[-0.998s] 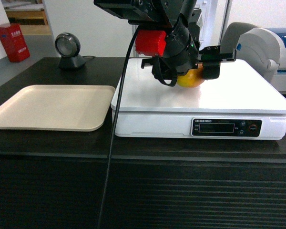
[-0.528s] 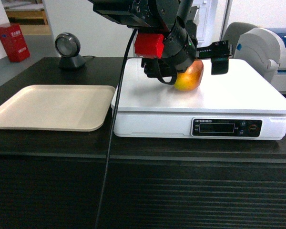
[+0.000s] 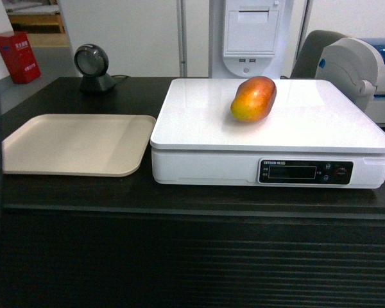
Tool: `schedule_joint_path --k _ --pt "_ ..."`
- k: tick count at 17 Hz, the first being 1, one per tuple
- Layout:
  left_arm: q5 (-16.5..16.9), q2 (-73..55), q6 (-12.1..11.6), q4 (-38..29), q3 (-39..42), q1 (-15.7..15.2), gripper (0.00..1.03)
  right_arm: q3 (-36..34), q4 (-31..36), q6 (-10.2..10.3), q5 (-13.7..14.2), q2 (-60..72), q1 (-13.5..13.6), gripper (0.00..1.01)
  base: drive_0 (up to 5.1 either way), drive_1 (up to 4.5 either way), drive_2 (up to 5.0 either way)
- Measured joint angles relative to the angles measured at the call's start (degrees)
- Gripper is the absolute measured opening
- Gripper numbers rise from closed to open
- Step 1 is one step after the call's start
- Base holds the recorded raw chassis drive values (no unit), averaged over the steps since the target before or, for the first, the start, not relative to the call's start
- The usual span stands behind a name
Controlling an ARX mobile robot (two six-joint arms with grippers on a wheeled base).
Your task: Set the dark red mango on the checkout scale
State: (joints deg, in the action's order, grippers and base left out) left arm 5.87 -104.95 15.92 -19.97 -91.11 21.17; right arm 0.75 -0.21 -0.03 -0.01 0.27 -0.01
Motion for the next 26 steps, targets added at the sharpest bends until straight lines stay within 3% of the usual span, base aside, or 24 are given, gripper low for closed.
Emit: schedule_joint_path --k 1,2,3,6,9,14,17,22,23,24,26 --pt "0.11 3.91 -0.92 -1.97 4.55 -1.86 0.98 0.0 0.0 0.0 -0.02 0.0 0.0 0.98 0.0 0.0 0.0" --pt "-2.95 8.31 -3.23 0.46 8.24 -3.28 0.95 0.0 0.0 0.0 0.0 0.0 0.0 0.98 0.0 0.0 0.0" --pt "-13.75 16.37 -8.48 4.59 16.11 -5.75 0.81 0.0 -0.02 0.0 -0.02 0.0 0.0 0.98 0.0 0.0 0.0" --pt "-15.98 23.52 -11.56 2.01 24.83 -8.63 0.7 0.0 -0.02 0.0 0.0 0.0 0.0 0.98 0.0 0.0 0.0" --pt "-16.39 31.17 -13.42 -2.73 34.47 -11.96 0.55 0.0 0.0 0.0 0.0 0.0 0.0 0.98 0.0 0.0 0.0" --pt "-15.63 36.72 -14.29 -6.97 44.02 -13.22 0.39 0.0 0.0 -0.02 -0.04 0.0 0.0 0.98 0.0 0.0 0.0" --pt "-12.07 40.92 -14.93 -11.72 60.61 -14.23 0.05 0.0 -0.02 0.0 0.02 0.0 0.0 0.98 0.0 0.0 0.0" --pt "-9.75 51.43 -15.08 -16.09 74.01 -16.98 0.02 0.0 0.0 0.0 0.0 0.0 0.0 0.98 0.0 0.0 0.0" --pt "-6.38 53.16 -15.12 -16.02 76.5 -19.65 0.02 0.0 0.0 0.0 0.0 0.0 0.0 0.98 0.0 0.0 0.0" --pt "-6.71 55.84 -15.08 -16.09 78.47 -21.62 0.02 0.0 0.0 0.0 0.0 0.0 0.0 0.98 0.0 0.0 0.0" --pt "-6.05 59.28 -15.1 -15.63 80.87 -21.22 0.02 0.0 0.02 0.0 -0.02 0.0 0.0 0.98 0.0 0.0 0.0"
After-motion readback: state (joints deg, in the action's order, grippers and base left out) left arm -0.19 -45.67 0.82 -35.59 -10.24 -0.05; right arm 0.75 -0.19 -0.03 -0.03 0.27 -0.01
